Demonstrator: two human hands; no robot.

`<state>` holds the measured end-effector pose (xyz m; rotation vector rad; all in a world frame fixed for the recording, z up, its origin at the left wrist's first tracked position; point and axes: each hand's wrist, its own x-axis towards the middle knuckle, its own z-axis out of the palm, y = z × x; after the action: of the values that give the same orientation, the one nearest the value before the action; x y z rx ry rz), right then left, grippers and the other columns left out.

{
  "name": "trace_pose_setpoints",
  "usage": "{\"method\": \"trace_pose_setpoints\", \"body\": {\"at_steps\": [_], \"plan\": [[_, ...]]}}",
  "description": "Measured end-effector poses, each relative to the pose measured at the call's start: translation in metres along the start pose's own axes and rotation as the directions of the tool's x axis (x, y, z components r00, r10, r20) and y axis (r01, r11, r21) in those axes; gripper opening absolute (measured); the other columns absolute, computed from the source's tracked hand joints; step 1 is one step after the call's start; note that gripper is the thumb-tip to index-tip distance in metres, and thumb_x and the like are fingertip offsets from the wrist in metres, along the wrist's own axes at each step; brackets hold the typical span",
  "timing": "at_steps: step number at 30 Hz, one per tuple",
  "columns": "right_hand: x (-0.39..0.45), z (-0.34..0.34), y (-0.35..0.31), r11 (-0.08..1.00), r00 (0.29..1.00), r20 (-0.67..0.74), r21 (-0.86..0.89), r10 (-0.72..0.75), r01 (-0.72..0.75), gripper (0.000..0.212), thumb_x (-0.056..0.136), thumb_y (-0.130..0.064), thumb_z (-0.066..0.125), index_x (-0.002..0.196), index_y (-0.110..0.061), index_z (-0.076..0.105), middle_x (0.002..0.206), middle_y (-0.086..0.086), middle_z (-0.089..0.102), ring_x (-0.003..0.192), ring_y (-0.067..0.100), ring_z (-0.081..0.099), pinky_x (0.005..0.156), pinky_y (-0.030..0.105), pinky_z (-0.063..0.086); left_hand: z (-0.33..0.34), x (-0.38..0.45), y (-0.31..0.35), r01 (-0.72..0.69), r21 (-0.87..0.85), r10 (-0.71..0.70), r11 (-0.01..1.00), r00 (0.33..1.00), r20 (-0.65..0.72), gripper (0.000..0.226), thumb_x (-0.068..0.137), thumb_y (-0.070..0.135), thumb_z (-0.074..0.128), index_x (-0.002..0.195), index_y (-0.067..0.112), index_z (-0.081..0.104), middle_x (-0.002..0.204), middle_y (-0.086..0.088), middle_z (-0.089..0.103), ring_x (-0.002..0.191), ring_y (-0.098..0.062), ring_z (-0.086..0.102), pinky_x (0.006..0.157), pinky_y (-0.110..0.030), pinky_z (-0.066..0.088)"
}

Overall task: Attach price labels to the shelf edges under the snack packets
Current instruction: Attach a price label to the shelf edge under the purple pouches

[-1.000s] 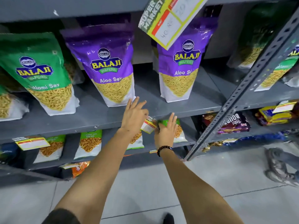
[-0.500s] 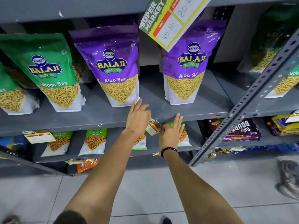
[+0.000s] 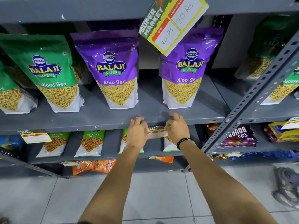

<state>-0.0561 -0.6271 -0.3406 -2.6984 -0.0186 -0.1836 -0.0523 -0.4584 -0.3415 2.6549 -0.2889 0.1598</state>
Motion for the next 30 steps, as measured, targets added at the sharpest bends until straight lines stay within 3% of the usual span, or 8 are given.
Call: {"method": "trace_pose_setpoints", "body": {"at_steps": [3,7,12,17,23,30], "plan": [[0.000,0.003,-0.003,1.000,0.999,-0.053,-0.011,0.007,-0.008,0.010,0.083,-0.005,0.061,0.083,0.003,0.067,0.122,0.019,0.057,0.112,0.038,0.048,0.092,0.044,0.046,0.001,0.002,0.003,0.036,0.053,-0.033,0.998,0.998,-0.059,0.013,0.086,0.004,0.050,0.089,0.007,0.063,0.124,-0.007,0.056,0.109,-0.028,0.052,0.079,-0.040,0.051],[0.003,-0.001,-0.005,0.999,0.997,-0.071,0.010,0.031,-0.030,0.013,0.085,-0.008,0.058,0.088,0.002,0.065,0.114,0.019,0.059,0.105,0.038,0.050,0.087,0.043,0.046,-0.003,0.007,0.006,0.052,0.068,-0.047,0.996,0.996,-0.076,0.010,0.086,0.006,0.050,0.086,0.010,0.059,0.105,-0.007,0.060,0.095,-0.027,0.055,0.060,-0.035,0.047],[0.005,-0.004,-0.007,1.000,0.997,-0.072,0.002,0.021,-0.021,0.013,0.086,-0.009,0.057,0.088,0.002,0.064,0.107,0.019,0.060,0.099,0.038,0.051,0.086,0.044,0.047,-0.005,0.009,0.008,0.055,0.058,-0.050,0.997,0.996,-0.078,0.008,0.085,0.006,0.051,0.085,0.010,0.058,0.099,-0.009,0.060,0.091,-0.028,0.055,0.058,-0.035,0.045],[0.003,0.000,-0.011,0.999,0.994,-0.110,-0.017,0.026,-0.028,0.012,0.083,-0.009,0.060,0.089,0.000,0.058,0.097,0.021,0.061,0.092,0.040,0.053,0.081,0.046,0.046,0.000,0.013,0.008,0.079,0.110,-0.070,0.991,0.994,-0.085,0.009,0.087,0.014,0.052,0.095,0.010,0.054,0.100,-0.010,0.060,0.093,-0.028,0.054,0.058,-0.036,0.046],[0.004,0.006,-0.016,0.997,0.984,-0.160,0.020,0.083,-0.080,0.042,0.078,-0.031,0.070,0.105,-0.003,0.053,0.100,0.018,0.062,0.096,0.038,0.054,0.084,0.047,0.045,0.007,0.017,0.010,0.115,0.136,-0.105,0.984,0.991,-0.081,0.041,0.080,0.040,0.065,0.108,0.015,0.051,0.102,-0.008,0.060,0.096,-0.029,0.055,0.058,-0.038,0.049],[0.007,0.006,-0.018,0.993,0.981,-0.158,-0.005,0.114,-0.116,0.041,0.079,-0.034,0.068,0.105,-0.006,0.052,0.101,0.016,0.060,0.098,0.037,0.052,0.085,0.046,0.043,0.009,0.023,0.016,0.140,0.155,-0.131,0.978,0.989,-0.070,0.039,0.080,0.038,0.065,0.107,0.014,0.049,0.104,-0.009,0.059,0.097,-0.030,0.053,0.061,-0.039,0.050]]}}
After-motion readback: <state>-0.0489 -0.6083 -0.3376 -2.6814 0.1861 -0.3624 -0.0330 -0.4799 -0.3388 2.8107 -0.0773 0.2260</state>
